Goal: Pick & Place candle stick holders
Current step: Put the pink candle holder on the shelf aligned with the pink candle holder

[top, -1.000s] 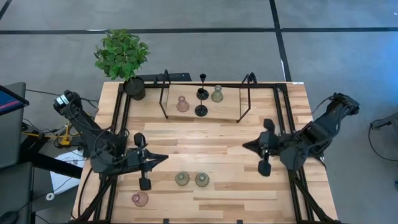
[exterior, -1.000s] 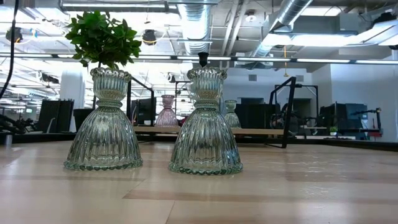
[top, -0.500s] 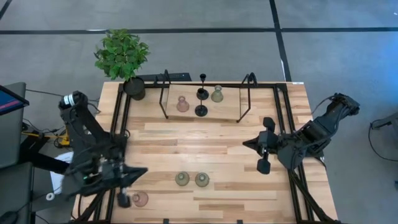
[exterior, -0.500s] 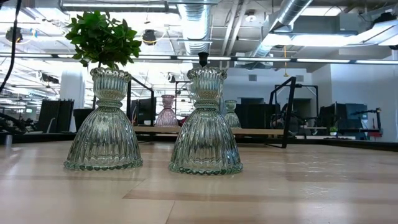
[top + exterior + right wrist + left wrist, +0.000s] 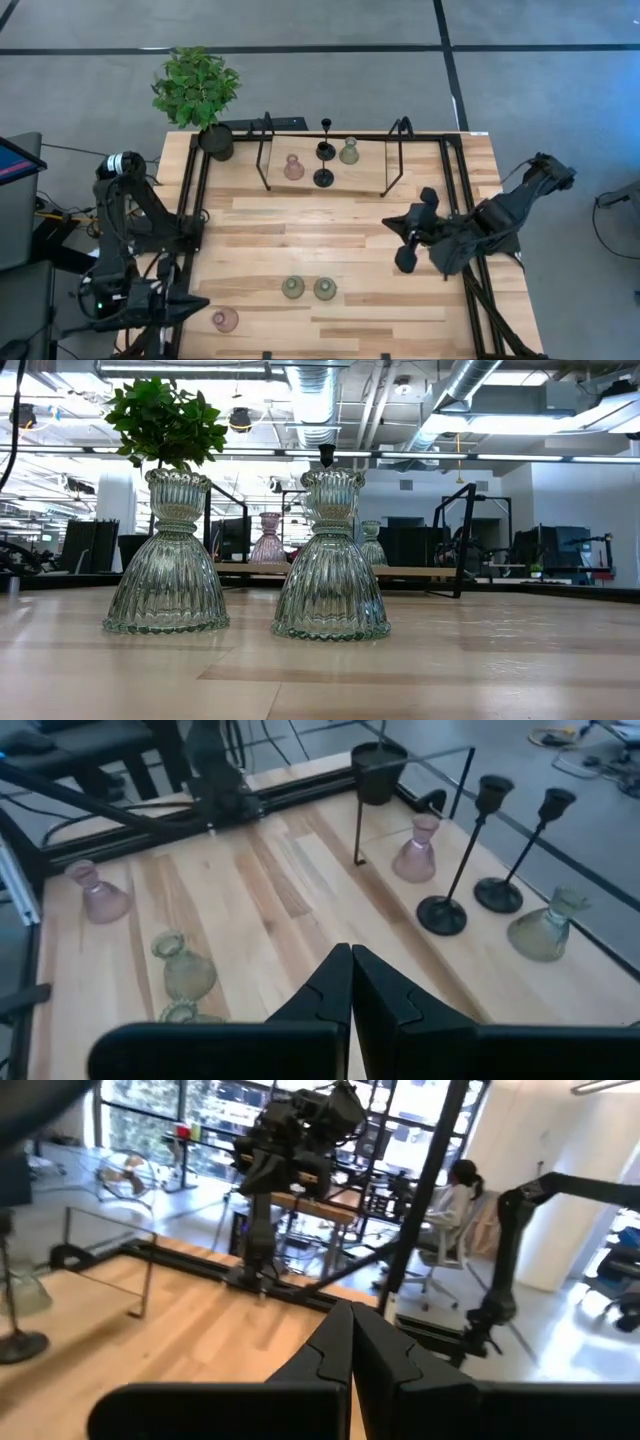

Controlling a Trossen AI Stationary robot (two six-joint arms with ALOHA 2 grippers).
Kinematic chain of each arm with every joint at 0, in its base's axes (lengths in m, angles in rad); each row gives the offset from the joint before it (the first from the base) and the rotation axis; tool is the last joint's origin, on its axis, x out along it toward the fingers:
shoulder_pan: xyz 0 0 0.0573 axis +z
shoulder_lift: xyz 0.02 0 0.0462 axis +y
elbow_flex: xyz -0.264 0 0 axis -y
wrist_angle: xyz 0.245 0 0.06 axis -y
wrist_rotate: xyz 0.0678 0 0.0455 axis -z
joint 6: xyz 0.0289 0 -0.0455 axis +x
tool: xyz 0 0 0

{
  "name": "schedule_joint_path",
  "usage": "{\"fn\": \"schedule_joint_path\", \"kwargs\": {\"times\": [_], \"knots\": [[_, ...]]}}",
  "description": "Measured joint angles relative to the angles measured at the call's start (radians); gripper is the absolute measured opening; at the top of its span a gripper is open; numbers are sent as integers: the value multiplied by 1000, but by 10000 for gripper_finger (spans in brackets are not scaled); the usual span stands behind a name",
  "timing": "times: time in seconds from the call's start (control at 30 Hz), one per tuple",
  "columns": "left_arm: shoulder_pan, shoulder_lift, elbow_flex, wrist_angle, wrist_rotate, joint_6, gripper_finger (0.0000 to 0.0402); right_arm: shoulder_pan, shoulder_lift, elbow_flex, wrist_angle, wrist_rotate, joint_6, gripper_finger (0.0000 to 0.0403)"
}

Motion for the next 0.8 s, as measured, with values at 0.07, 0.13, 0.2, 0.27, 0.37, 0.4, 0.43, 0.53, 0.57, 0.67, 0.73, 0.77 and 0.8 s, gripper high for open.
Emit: {"fn": "schedule_joint_path", "kwargs": {"times": [0.07, 0.13, 0.2, 0.27, 0.37, 0.4, 0.43, 0.53, 0.57, 0.67, 0.73, 0.77, 0.8], "knots": [[-19, 7, -38, -3, 0, -63, 2, 0, 36, 0, 1, -1, 28, 0], [-28, 8, -86, -3, 1, -137, 2, 0, 77, 0, 6, -3, 62, 0], [-33, 8, -133, -1, 0, -241, 2, 2, 113, 0, 9, -4, 90, 0], [-35, 4, -176, -2, 1, -329, 2, 2, 141, 0, 10, -13, 109, 0], [-35, -1, -201, 1, 0, -362, 1, 1, 159, -2, 12, -40, 130, 0], [-35, -4, -202, 2, 0, -348, 1, 0, 159, -2, 19, -47, 132, 0], [-35, -6, -202, 3, 0, -334, 1, -1, 156, -2, 27, -52, 133, 0], [-35, -27, -202, 5, 0, -283, 1, 2, 138, -2, 28, -52, 133, 0], [-34, -38, -202, 6, 0, -262, 1, 2, 128, -1, 28, -52, 129, 0], [-19, -71, -202, 7, 0, -205, 1, 2, 99, -1, 28, -52, 114, 0], [-11, -97, -201, 7, 0, -152, 1, 2, 83, -1, 27, -52, 109, 0], [-8, -110, -201, 7, 0, -124, 1, 2, 78, 0, 28, -52, 98, 0], [-4, -123, -201, 7, 0, -100, 1, 2, 73, 0, 28, -51, 89, 0]]}}
